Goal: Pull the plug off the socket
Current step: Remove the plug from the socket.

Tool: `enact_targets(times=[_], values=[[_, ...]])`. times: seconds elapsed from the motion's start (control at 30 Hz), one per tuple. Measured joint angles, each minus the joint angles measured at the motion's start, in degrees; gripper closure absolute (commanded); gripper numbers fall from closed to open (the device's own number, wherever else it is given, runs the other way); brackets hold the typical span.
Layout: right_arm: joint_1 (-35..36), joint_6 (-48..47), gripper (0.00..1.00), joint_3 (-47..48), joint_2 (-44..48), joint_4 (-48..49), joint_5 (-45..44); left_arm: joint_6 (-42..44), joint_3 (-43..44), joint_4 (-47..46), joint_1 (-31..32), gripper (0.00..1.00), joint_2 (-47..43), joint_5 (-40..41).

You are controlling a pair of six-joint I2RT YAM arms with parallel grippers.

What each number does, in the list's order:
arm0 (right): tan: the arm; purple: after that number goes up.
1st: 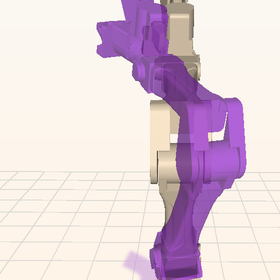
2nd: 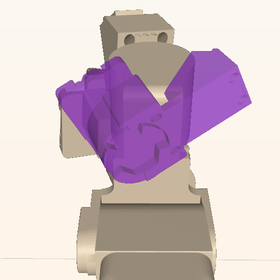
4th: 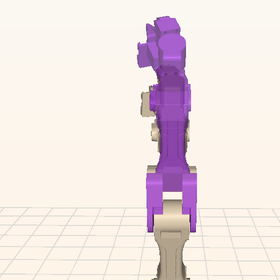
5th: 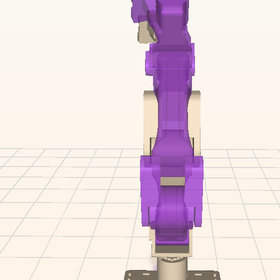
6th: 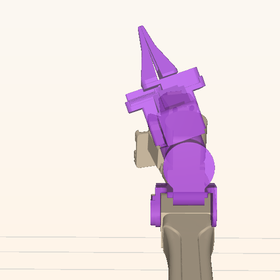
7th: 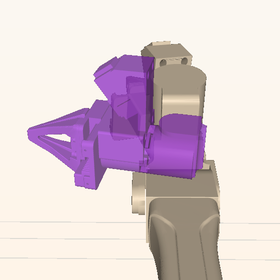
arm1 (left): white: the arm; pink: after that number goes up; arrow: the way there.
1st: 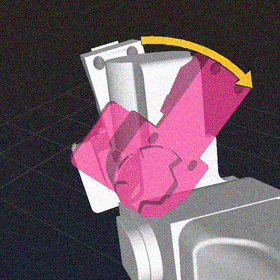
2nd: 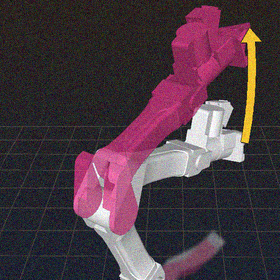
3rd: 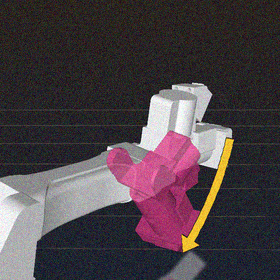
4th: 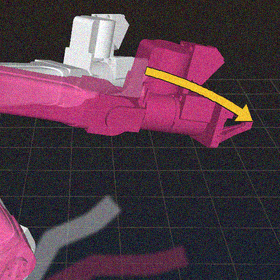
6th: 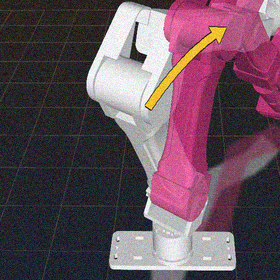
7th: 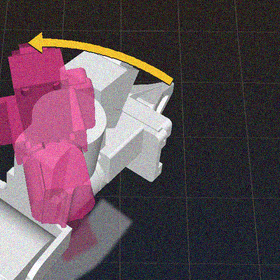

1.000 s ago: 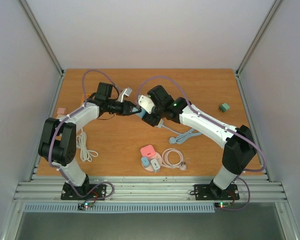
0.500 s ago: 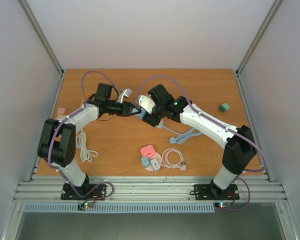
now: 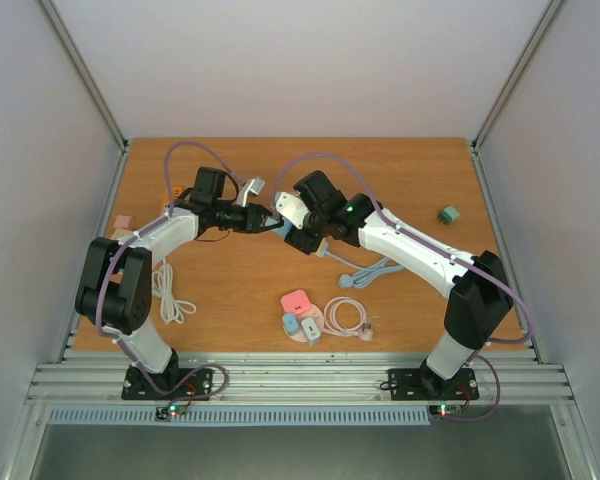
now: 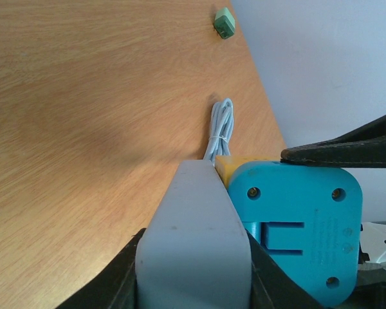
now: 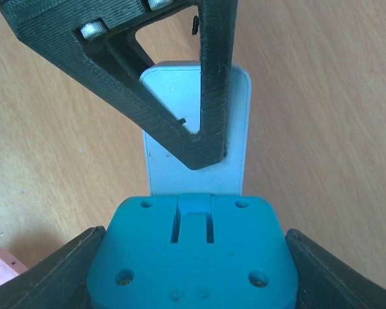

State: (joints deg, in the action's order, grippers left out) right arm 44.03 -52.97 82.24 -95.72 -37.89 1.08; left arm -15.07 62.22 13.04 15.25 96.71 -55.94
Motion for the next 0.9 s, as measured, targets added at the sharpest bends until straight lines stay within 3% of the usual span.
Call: enact_targets(times=[0.4, 0.9], values=[[1.0, 0.0, 0.46, -0.9, 0.0, 1.4, -2.5, 0.6, 0.0, 0.0, 0.0, 0.99, 0.0, 0.8], [-1.7, 0.0, 0.46, -0.2, 0.1, -0.2, 3.6, 1.6, 0.0, 0.0, 0.1, 1.0, 0.0, 0.0]])
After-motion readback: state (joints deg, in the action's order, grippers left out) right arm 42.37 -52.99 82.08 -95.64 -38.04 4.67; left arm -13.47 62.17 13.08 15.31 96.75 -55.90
